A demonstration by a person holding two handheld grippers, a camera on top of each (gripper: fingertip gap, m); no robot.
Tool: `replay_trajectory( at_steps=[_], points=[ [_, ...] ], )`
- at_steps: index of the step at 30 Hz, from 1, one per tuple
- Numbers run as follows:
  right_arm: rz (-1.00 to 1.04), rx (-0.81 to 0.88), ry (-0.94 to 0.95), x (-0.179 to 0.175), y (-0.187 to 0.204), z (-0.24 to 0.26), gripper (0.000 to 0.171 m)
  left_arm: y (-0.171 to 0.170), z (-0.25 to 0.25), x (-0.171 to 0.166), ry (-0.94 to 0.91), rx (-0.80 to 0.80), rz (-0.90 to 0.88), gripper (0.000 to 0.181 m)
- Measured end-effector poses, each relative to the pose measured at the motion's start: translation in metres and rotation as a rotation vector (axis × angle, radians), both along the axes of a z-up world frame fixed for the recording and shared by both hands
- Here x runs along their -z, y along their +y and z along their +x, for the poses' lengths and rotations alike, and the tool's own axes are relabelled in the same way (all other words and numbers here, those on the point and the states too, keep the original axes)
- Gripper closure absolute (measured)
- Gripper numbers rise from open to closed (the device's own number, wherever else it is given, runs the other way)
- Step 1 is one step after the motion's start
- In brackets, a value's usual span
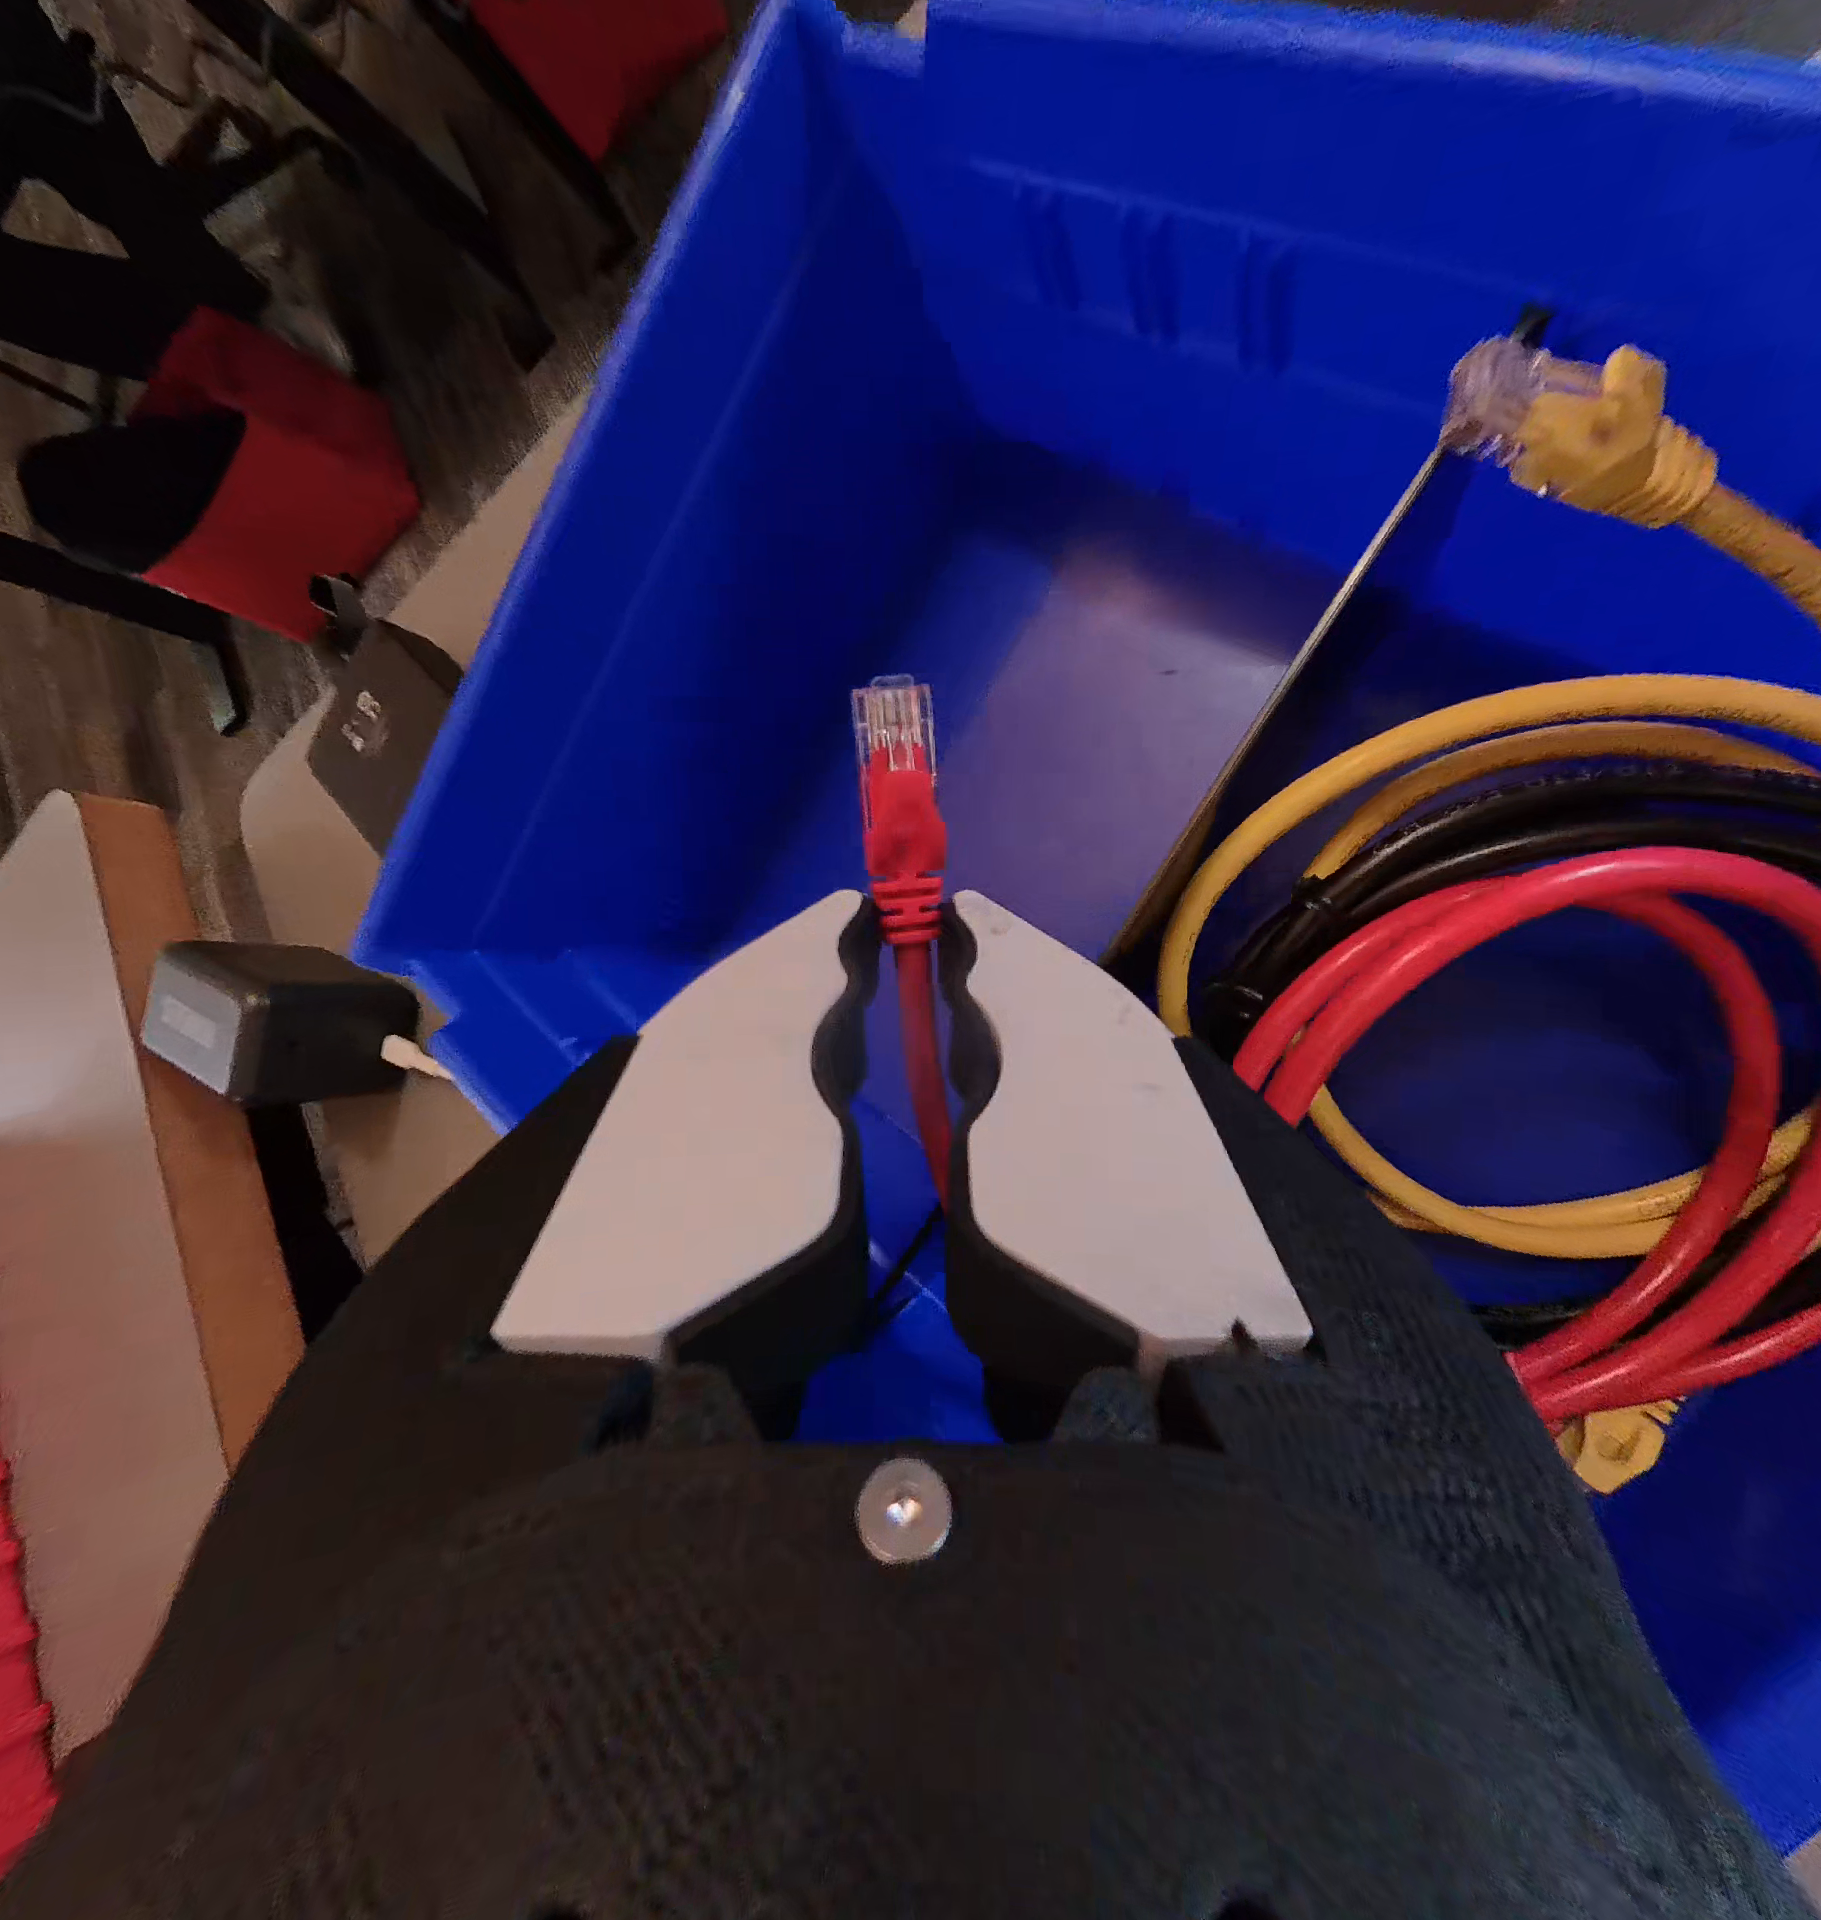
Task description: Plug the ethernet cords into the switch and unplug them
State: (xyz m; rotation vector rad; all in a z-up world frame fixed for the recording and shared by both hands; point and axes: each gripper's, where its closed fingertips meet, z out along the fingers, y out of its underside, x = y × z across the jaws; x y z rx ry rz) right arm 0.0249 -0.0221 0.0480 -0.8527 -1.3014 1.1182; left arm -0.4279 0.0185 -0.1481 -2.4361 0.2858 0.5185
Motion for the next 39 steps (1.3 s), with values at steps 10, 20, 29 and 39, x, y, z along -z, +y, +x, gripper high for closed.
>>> replay_trajectory(
  at_steps=[10,20,29,39],
  points=[
    [-0.056,-0.079,0.04,-0.004,-0.005,0.004,0.143,-0.016,0.015,-0.135,0.029,0.059,0.298,0.171],
    [-0.041,-0.09,0.052,-0.011,-0.01,0.009,0.143,-0.04,0.085,-0.245,-0.008,0.265,0.436,0.169],
    [-0.029,-0.149,0.03,-0.007,-0.021,0.009,0.143,-0.069,0.26,-0.21,-0.613,0.805,0.234,0.17],
    [0.002,-0.359,-0.225,0.057,-0.054,0.007,0.143,-0.128,0.411,-0.056,-1.052,1.196,-0.326,0.17]
  ],
)
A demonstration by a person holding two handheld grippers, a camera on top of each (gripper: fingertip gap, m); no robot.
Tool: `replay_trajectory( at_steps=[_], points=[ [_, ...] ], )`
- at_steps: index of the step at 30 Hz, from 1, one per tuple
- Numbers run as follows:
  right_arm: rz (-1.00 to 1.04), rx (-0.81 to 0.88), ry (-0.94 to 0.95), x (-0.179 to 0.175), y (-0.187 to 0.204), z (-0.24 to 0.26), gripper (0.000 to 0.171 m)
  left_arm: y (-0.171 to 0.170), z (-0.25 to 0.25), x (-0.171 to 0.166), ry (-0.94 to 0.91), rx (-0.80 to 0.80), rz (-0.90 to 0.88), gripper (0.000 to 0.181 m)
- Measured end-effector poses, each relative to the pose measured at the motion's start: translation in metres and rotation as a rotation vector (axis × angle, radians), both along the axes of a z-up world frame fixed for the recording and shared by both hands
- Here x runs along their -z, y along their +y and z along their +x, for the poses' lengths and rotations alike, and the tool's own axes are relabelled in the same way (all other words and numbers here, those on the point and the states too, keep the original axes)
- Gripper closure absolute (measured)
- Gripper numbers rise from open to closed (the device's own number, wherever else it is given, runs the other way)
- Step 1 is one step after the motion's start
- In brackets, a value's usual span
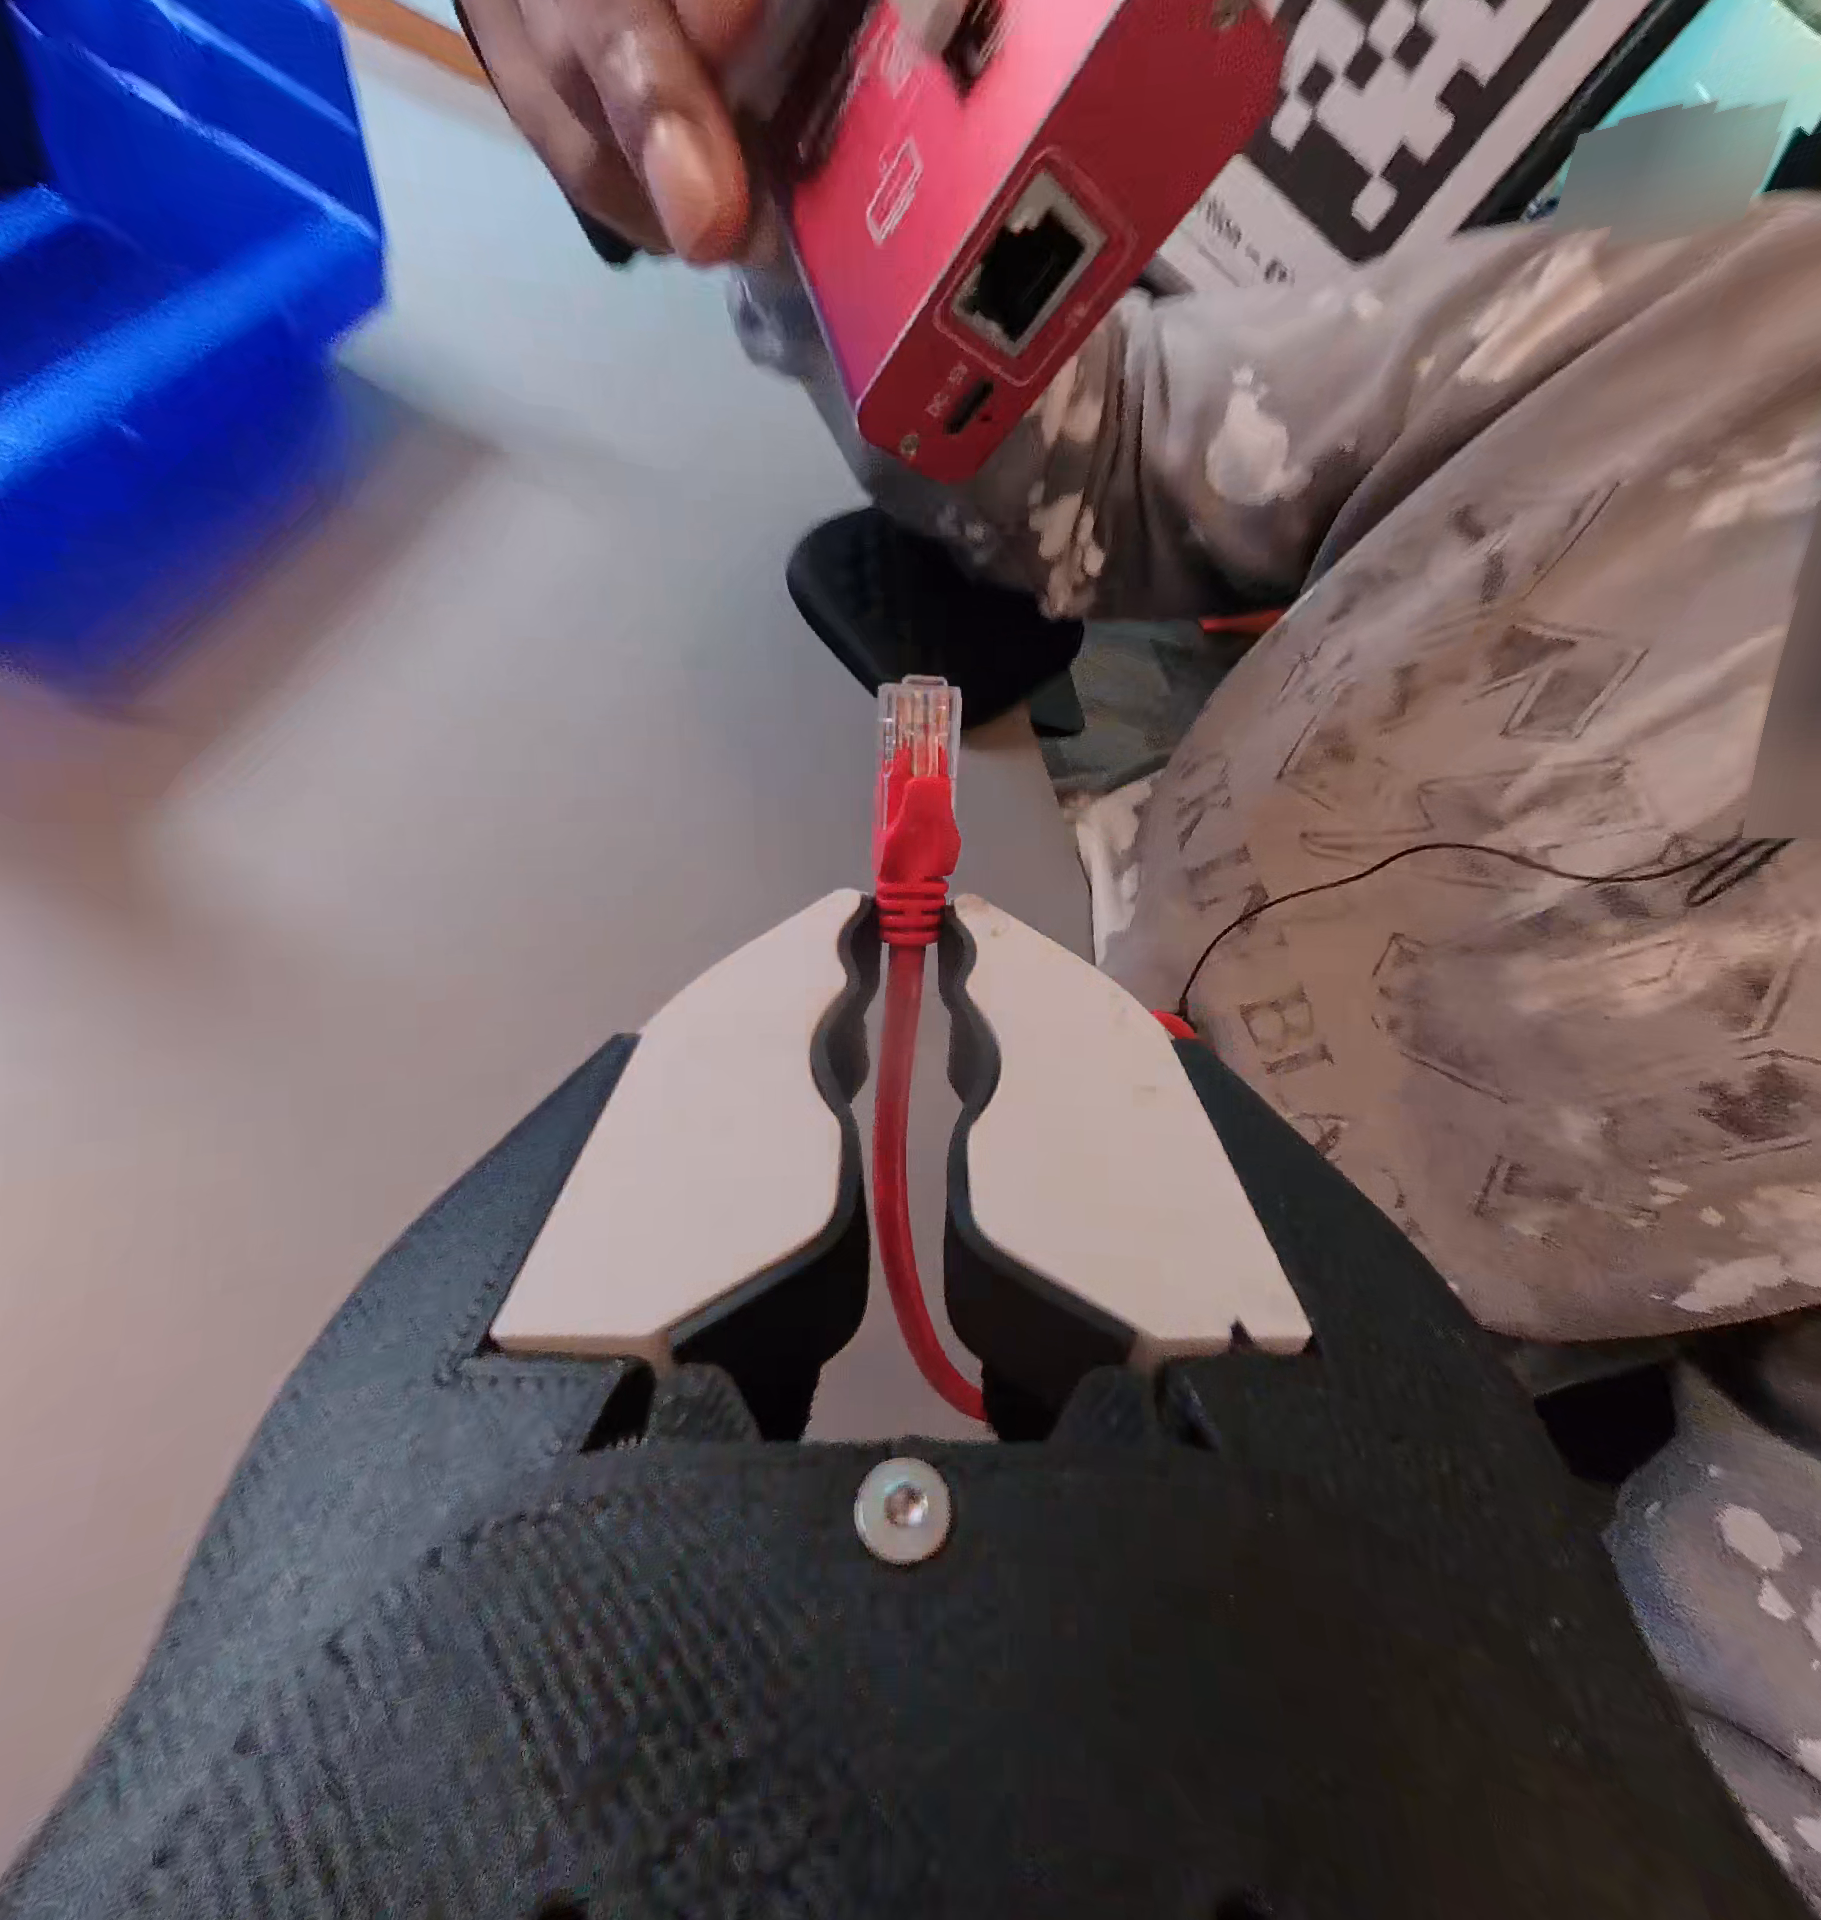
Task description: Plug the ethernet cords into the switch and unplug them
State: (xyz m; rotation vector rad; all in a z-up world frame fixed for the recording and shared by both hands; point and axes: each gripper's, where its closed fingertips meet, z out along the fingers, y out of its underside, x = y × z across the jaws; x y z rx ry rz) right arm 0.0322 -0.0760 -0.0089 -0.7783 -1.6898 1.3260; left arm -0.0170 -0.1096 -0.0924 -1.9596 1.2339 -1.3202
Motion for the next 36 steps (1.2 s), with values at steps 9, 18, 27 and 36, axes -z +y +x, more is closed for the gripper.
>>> replay_trajectory(
  at_steps=[9,18,27,36],
  points=[
    [0.058,0.006,-0.074,0.058,-0.022,0.029,0.143,-0.029,0.048,0.028,-0.171,0.187,-0.207,0.17],
    [0.327,-0.022,-0.141,0.076,-0.044,0.03,0.143,-0.035,0.053,0.034,-0.274,0.226,-0.409,0.171],
    [0.503,-0.024,-0.166,0.084,-0.048,0.034,0.143,-0.037,0.056,0.033,-0.292,0.214,-0.474,0.171],
    [0.613,-0.008,-0.162,0.086,-0.054,0.042,0.143,-0.038,0.063,0.034,-0.291,0.191,-0.52,0.171]
  ],
)
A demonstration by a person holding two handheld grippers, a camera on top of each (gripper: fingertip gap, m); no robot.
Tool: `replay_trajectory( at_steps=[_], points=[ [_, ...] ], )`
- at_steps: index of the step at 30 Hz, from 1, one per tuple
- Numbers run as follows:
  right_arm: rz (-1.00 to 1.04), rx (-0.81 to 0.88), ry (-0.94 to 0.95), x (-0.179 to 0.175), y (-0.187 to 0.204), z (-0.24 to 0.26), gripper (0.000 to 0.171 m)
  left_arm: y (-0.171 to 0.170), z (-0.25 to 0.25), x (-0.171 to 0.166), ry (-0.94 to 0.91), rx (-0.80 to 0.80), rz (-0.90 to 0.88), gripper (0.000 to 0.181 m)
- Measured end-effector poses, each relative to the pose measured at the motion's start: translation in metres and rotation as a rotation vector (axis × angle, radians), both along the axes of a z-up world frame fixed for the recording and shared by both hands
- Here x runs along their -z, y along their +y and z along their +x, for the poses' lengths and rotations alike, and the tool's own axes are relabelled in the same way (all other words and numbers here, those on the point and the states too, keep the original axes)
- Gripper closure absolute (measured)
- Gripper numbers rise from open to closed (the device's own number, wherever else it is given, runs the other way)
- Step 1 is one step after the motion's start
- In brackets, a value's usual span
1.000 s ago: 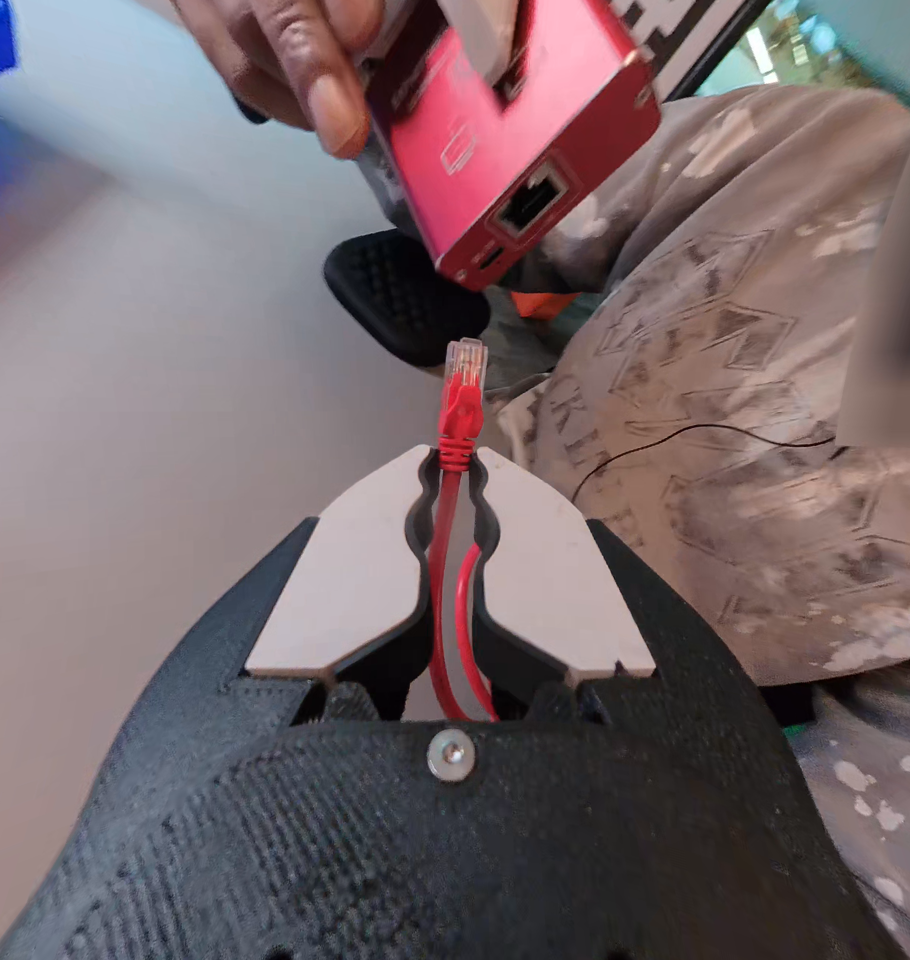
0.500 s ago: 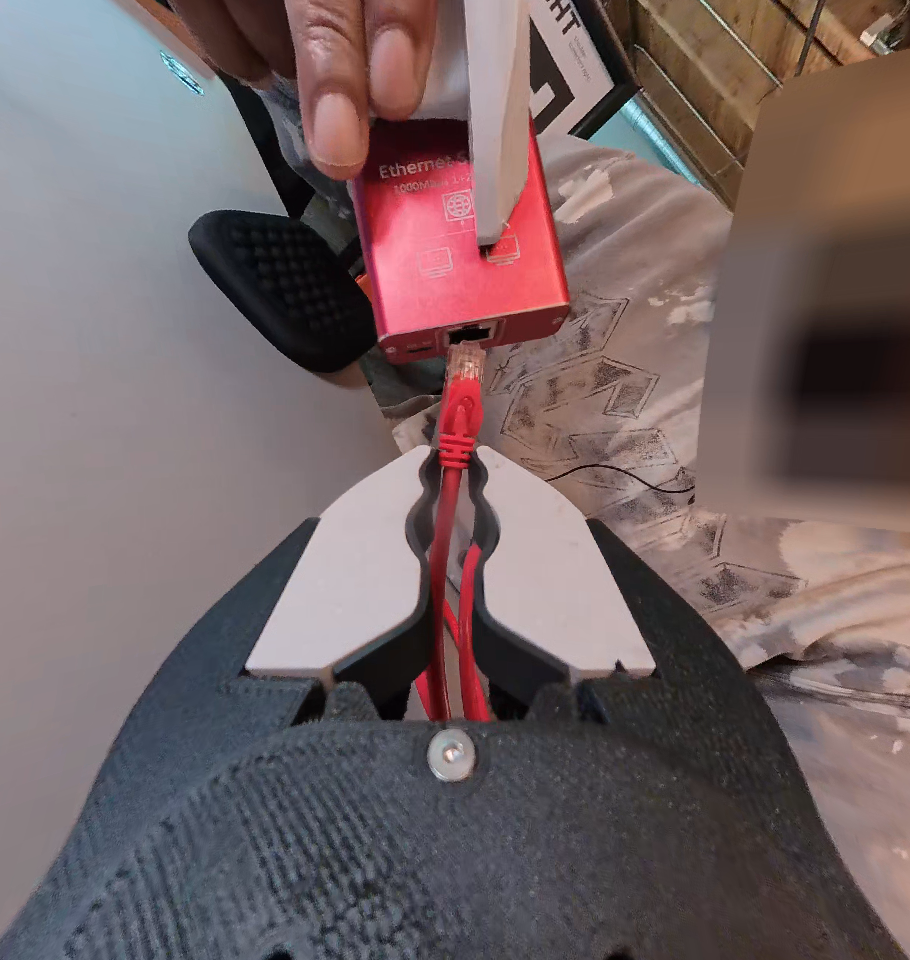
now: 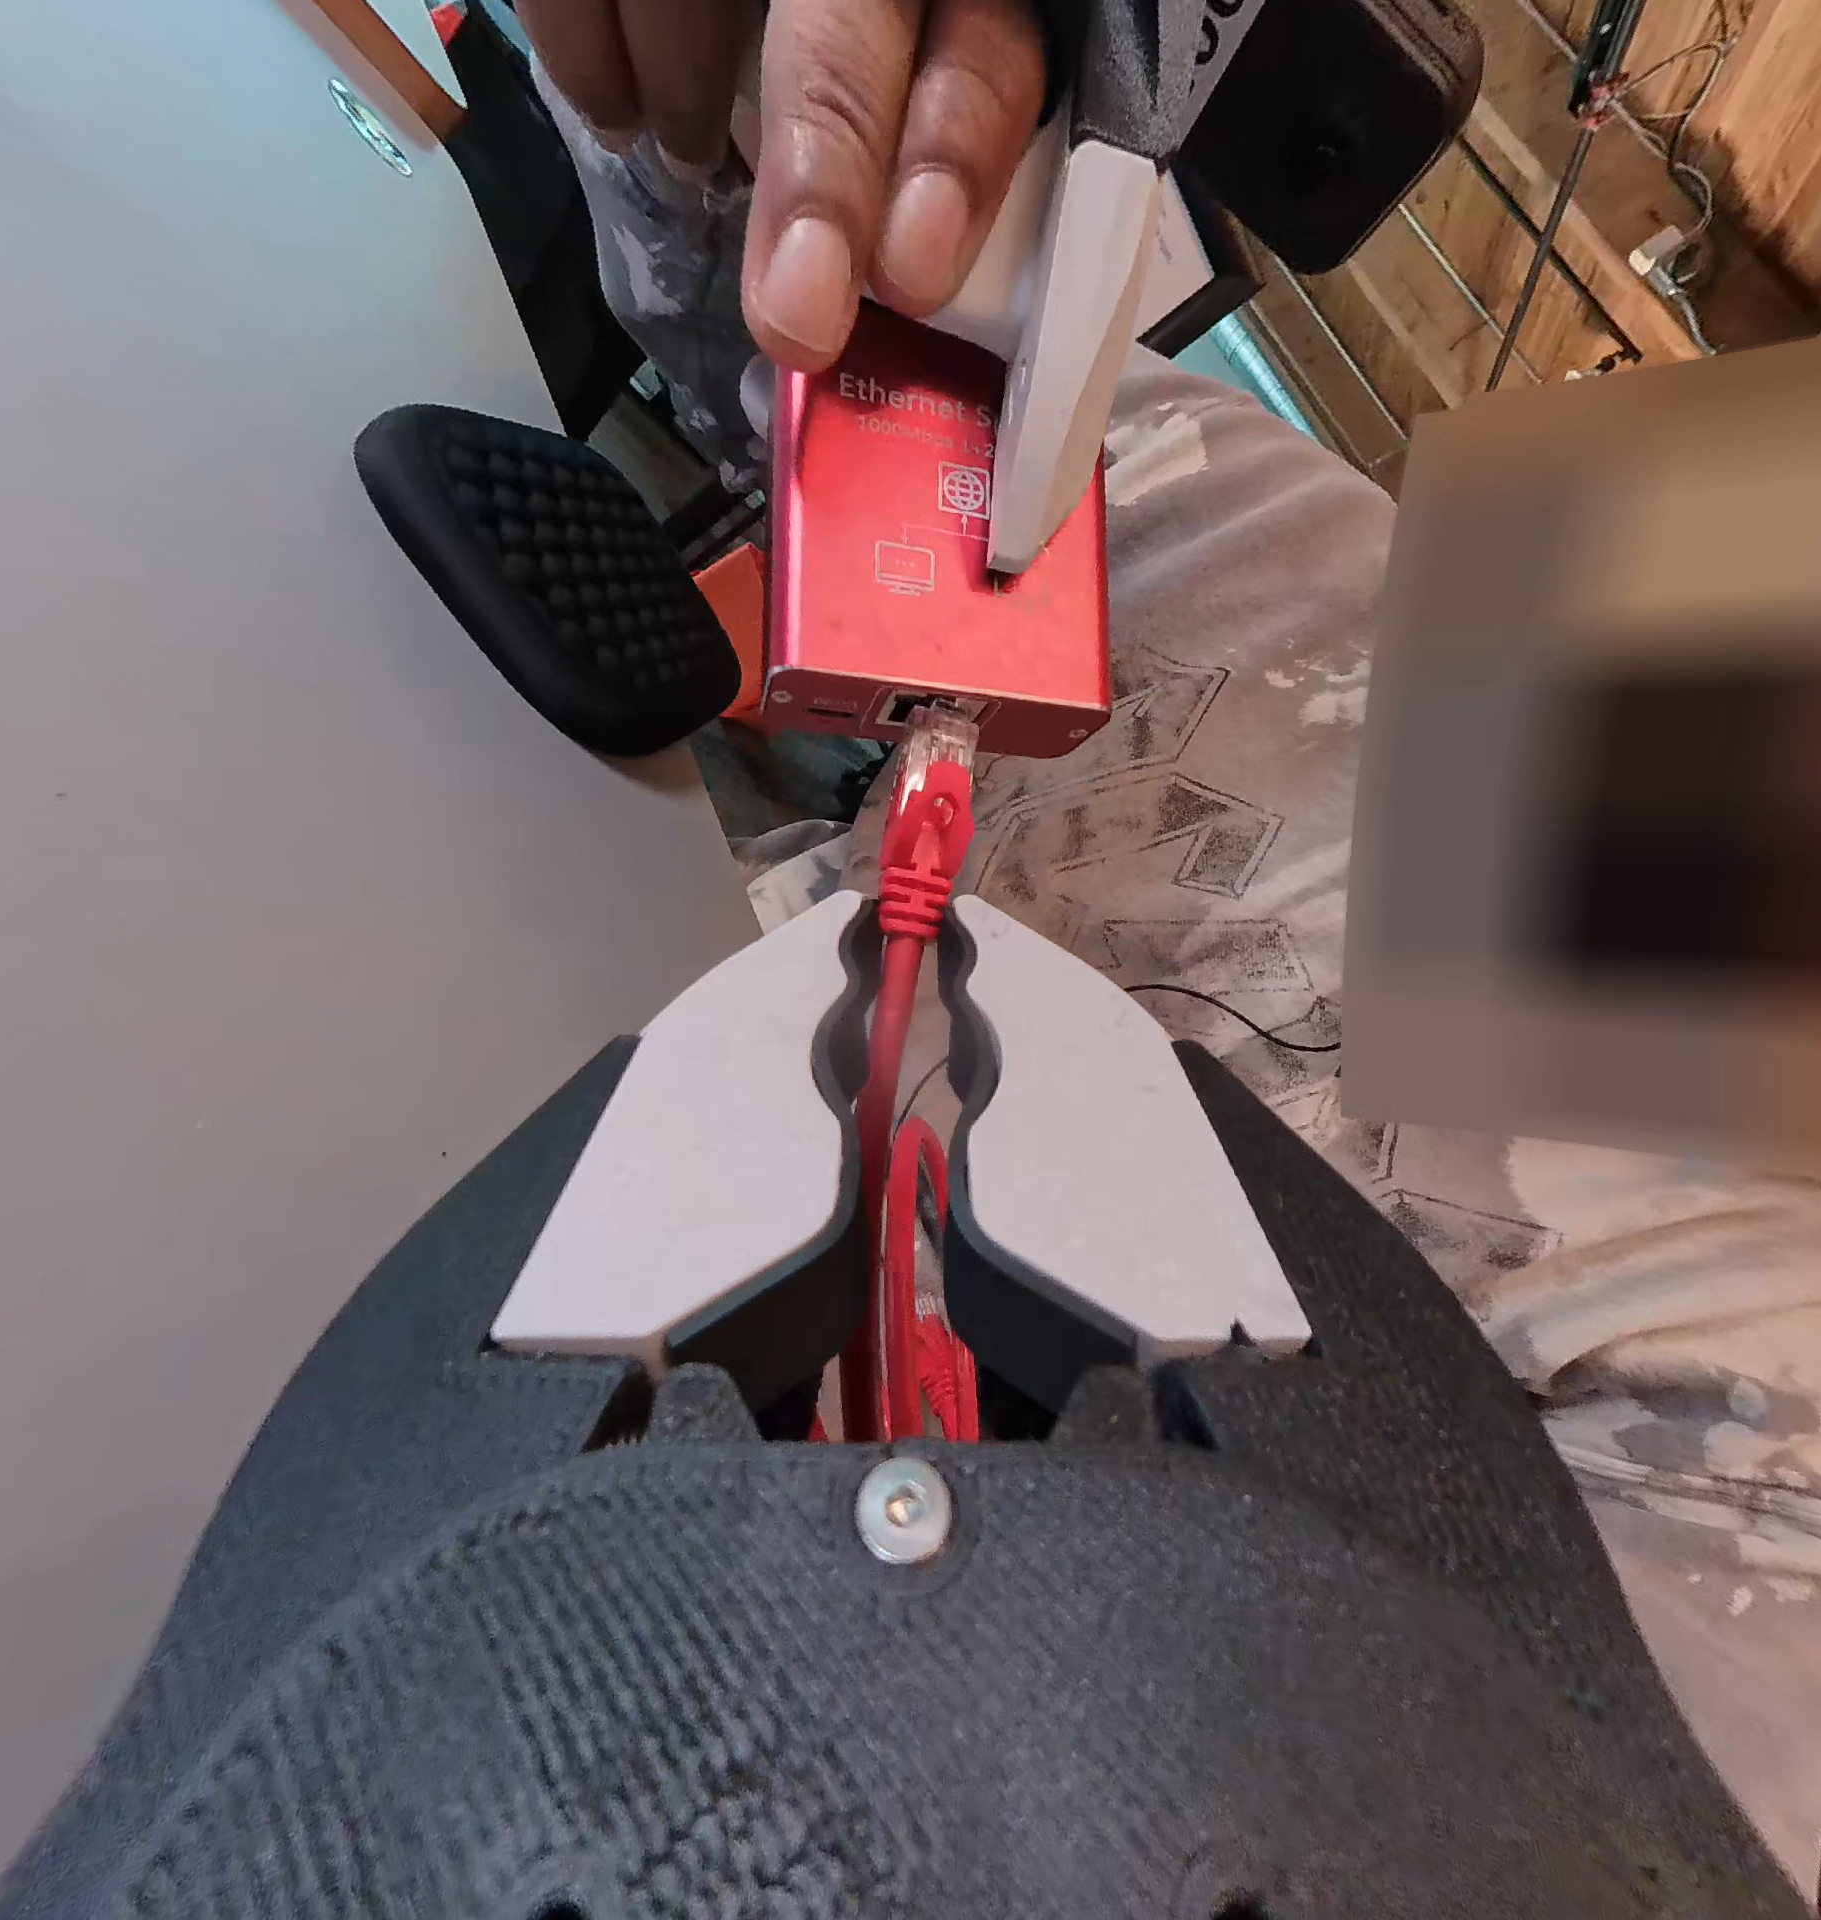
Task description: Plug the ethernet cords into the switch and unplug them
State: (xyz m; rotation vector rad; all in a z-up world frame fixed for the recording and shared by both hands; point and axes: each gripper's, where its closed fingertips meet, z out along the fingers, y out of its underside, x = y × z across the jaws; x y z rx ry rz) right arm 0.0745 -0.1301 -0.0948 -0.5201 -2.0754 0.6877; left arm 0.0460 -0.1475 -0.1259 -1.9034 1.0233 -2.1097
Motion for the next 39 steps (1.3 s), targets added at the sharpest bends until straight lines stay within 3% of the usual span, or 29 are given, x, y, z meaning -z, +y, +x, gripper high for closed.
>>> replay_trajectory(
  at_steps=[24,34,39],
  points=[
    [0.086,0.022,0.115,-0.006,0.007,-0.008,0.143,0.017,0.0,-0.008,0.063,-0.169,0.09,0.171],
    [-0.042,-0.073,0.083,-0.014,-0.017,-0.018,0.142,0.014,0.003,-0.003,0.064,-0.147,0.136,0.171],
    [-0.193,0.008,0.103,-0.024,0.003,-0.024,0.142,0.017,-0.009,-0.017,0.043,-0.194,0.301,0.171]
  ],
)
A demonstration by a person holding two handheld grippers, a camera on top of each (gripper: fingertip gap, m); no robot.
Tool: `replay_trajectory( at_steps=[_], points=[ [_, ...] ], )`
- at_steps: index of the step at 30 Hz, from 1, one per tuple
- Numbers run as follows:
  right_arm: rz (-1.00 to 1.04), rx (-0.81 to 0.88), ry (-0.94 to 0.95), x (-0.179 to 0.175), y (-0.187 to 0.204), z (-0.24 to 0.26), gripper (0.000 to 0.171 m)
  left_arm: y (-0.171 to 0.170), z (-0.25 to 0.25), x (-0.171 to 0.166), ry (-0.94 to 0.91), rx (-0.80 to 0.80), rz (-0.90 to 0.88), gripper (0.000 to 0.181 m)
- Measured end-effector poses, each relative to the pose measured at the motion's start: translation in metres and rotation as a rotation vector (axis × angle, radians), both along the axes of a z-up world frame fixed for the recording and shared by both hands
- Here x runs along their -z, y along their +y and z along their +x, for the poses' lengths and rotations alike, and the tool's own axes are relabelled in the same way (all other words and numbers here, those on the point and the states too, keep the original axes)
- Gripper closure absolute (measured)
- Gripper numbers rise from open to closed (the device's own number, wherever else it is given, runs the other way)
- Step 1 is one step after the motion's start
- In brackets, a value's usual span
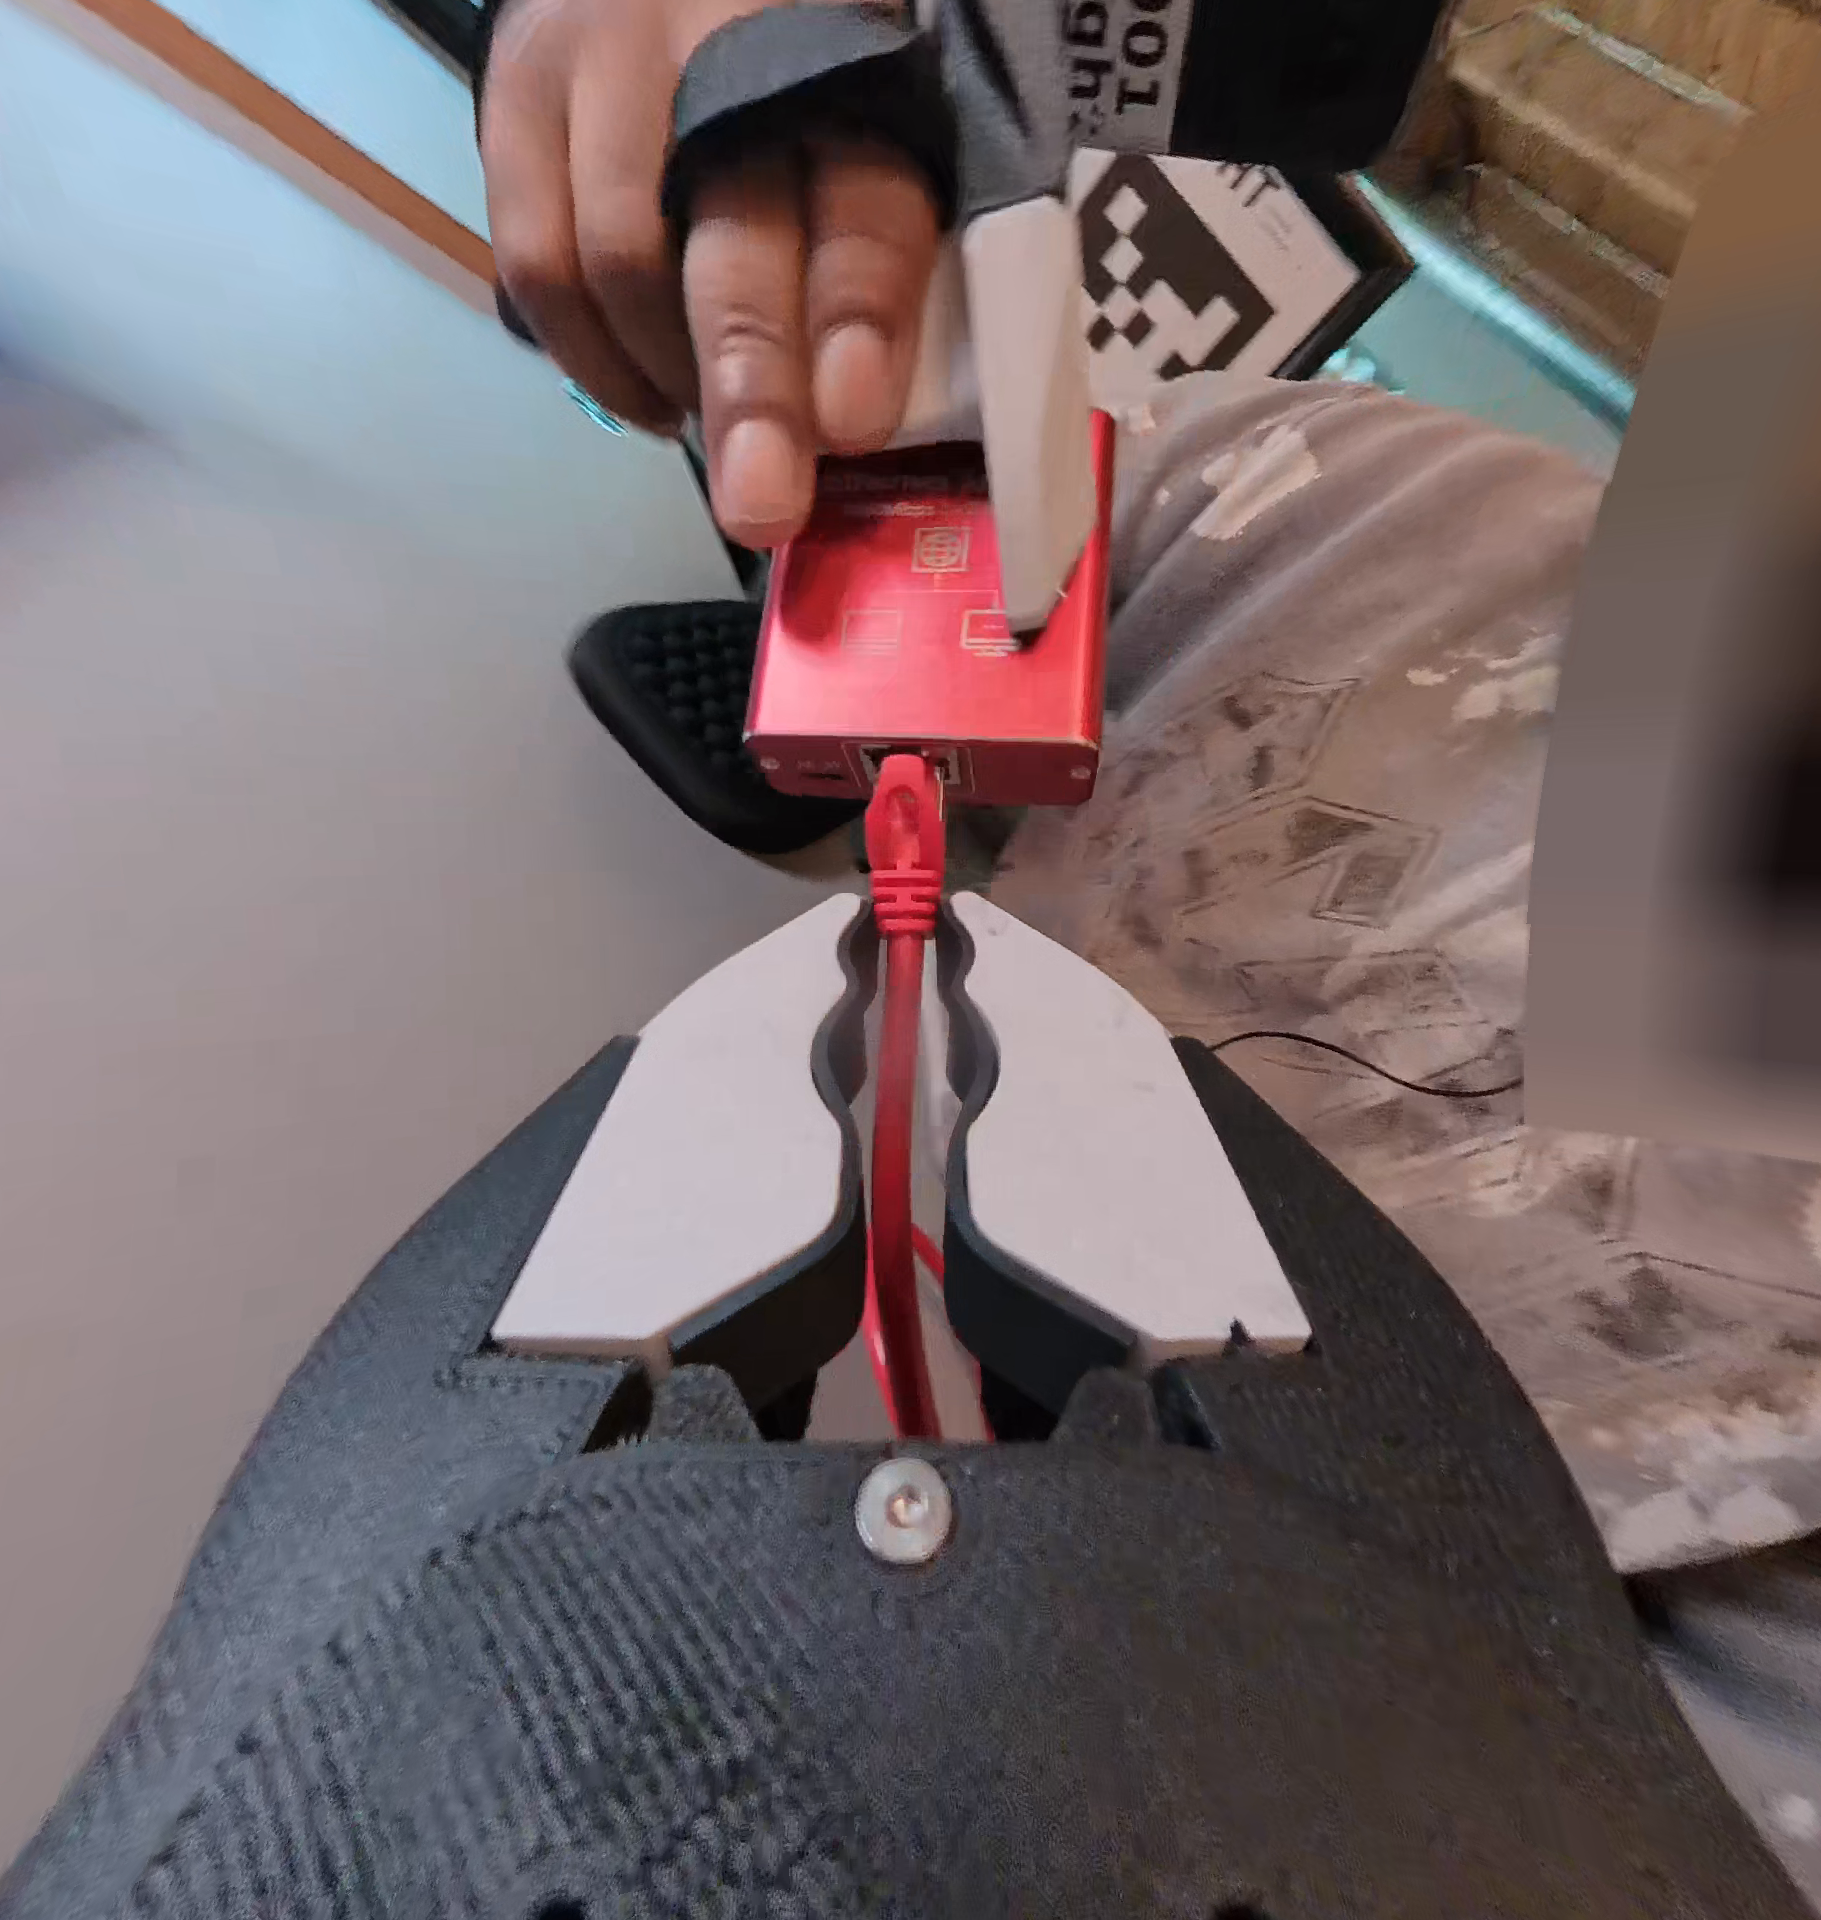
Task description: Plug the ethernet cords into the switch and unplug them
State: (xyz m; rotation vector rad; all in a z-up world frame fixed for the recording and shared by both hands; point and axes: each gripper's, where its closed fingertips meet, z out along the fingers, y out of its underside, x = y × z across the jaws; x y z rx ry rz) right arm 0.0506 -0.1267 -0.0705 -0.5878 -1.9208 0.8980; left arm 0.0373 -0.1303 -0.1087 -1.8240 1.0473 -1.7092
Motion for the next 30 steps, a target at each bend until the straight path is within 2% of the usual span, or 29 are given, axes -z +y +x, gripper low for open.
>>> replay_trajectory(
  at_steps=[2,3,6,10,12,17,19,21,25,28,30],
  points=[
    [-0.093,0.034,-0.009,-0.001,0.008,-0.003,0.143,0.011,-0.007,0.002,0.072,-0.091,0.146,0.165],
    [-0.13,0.053,-0.01,0.0,0.013,-0.005,0.143,0.018,-0.012,0.001,0.11,-0.147,0.216,0.155],
    [-0.285,0.122,-0.034,0.002,0.028,-0.011,0.143,0.032,-0.02,-0.013,0.151,-0.284,0.406,0.143],
    [-0.481,0.159,-0.062,-0.007,0.033,-0.021,0.143,0.035,-0.012,-0.014,0.223,-0.332,0.545,0.137],
    [-0.502,0.169,-0.098,-0.012,0.03,-0.028,0.143,0.037,-0.006,-0.009,0.251,-0.343,0.585,0.135],
    [-0.433,0.193,-0.13,-0.023,0.017,-0.047,0.143,0.033,0.006,-0.022,0.18,-0.367,0.642,0.145],
    [-0.433,0.199,-0.1,-0.033,0.012,-0.053,0.143,0.034,0.002,-0.028,0.174,-0.394,0.709,0.154],
    [-0.453,0.201,-0.041,-0.047,0.013,-0.056,0.143,0.032,-0.003,-0.041,0.108,-0.41,0.716,0.154],
    [-0.638,0.194,0.138,-0.084,0.032,-0.049,0.119,0.035,-0.024,-0.072,-0.096,-0.494,0.674,0.154],
    [-0.698,0.203,0.168,-0.078,0.043,-0.046,0.113,0.039,-0.042,-0.094,-0.263,-0.559,0.646,0.154],
    [-0.689,0.196,0.177,-0.075,0.039,-0.051,0.115,0.038,-0.045,-0.099,-0.323,-0.575,0.657,0.154]
  ],
)
